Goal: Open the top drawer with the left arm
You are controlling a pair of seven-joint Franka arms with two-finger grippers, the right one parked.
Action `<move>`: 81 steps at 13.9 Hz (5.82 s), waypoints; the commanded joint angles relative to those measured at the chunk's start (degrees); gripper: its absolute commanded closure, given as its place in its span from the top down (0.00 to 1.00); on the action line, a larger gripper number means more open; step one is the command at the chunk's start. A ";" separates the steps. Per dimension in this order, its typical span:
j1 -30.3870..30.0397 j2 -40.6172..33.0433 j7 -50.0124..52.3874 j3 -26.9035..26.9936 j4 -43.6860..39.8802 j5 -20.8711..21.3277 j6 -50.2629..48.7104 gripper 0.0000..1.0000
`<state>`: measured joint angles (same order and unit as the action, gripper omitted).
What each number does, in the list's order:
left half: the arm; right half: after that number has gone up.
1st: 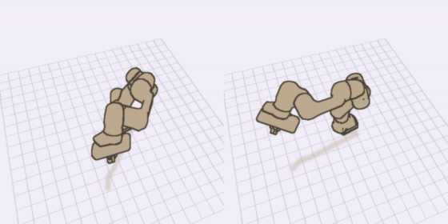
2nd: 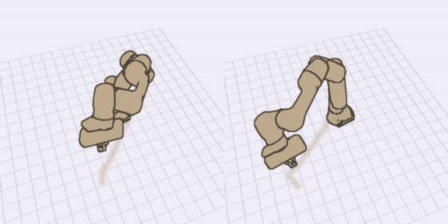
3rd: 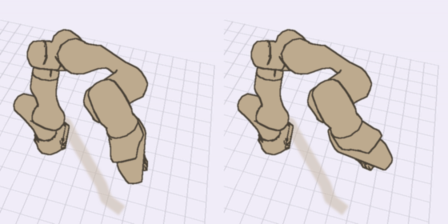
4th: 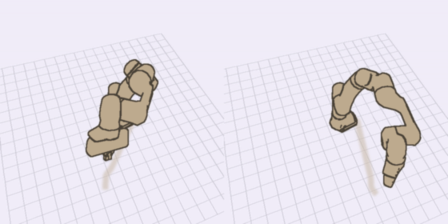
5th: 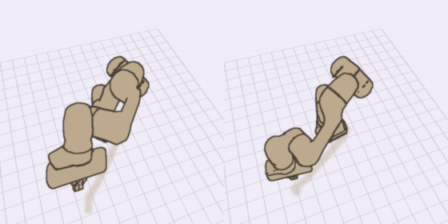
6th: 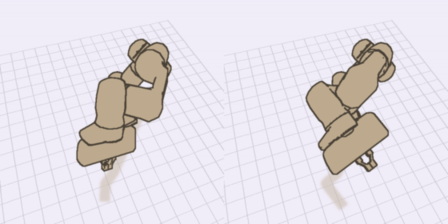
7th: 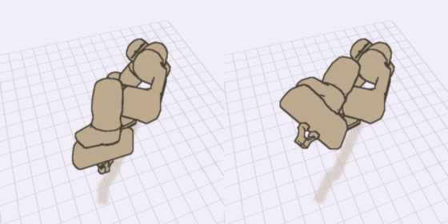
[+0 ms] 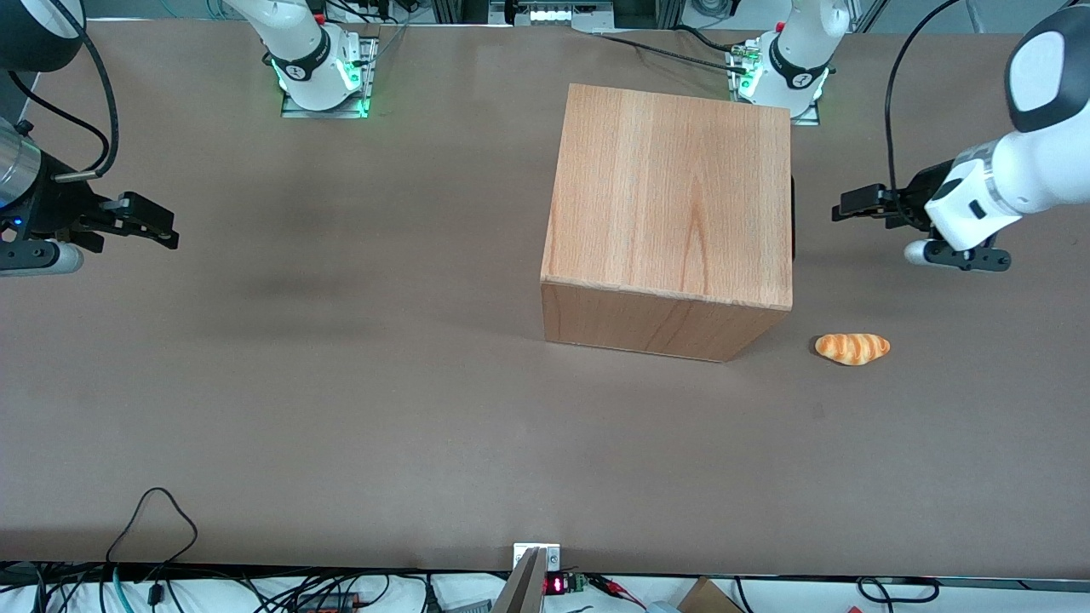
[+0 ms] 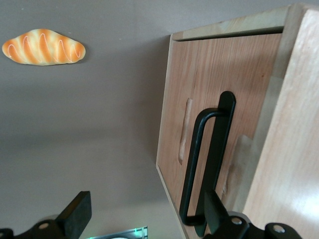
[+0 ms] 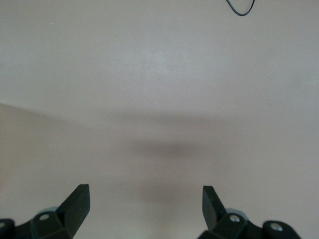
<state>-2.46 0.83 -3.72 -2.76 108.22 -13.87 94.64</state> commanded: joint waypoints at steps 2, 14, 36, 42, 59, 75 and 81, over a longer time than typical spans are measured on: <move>-0.61 -2.32 -1.02 -1.63 5.24 -1.33 4.31 1.00; -0.44 -1.53 -3.13 -2.51 9.73 -3.88 8.36 1.00; -1.93 -0.83 -6.56 -4.09 14.30 -3.10 13.11 1.00; -3.07 -0.74 -6.38 -3.83 13.95 -1.17 13.02 1.00; -12.91 0.40 -6.21 -3.65 12.46 6.22 12.85 1.00; -22.58 2.68 -8.05 -3.48 9.12 10.27 12.67 1.00; -25.49 3.83 -10.43 -3.56 7.71 10.27 12.67 1.00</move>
<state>-26.91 3.61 -12.66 -5.94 117.68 -5.57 107.80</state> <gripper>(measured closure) 0.000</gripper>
